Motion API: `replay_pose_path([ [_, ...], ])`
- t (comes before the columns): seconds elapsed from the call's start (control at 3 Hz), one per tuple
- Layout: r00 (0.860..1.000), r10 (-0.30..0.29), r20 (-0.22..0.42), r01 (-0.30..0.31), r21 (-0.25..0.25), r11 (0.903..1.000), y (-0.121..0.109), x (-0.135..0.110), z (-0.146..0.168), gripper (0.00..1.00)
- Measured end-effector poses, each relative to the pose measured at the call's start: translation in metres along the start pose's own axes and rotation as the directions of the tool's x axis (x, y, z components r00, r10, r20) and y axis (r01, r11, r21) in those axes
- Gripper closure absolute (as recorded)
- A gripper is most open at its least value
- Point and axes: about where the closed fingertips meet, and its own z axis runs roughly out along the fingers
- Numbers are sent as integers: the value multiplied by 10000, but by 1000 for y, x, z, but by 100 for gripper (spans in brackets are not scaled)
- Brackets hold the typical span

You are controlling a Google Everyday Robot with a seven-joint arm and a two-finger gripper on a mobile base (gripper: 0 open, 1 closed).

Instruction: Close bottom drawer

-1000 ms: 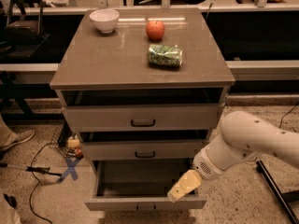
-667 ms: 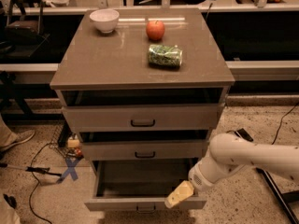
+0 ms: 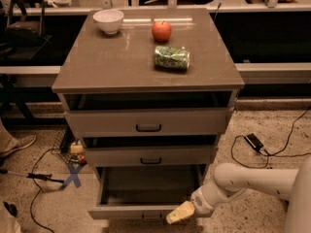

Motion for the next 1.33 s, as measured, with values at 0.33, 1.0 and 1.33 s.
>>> replay_pose_path([
  [0.33, 9960, 884, -104, -890, -799, 9928, -25, 21, 61, 0],
  [1.0, 9925, 1218, 45, -1212, -736, 9899, -46, 24, 73, 0],
  [1.33, 9868, 1609, 185, -1600, -445, 9861, -87, 30, 91, 0],
])
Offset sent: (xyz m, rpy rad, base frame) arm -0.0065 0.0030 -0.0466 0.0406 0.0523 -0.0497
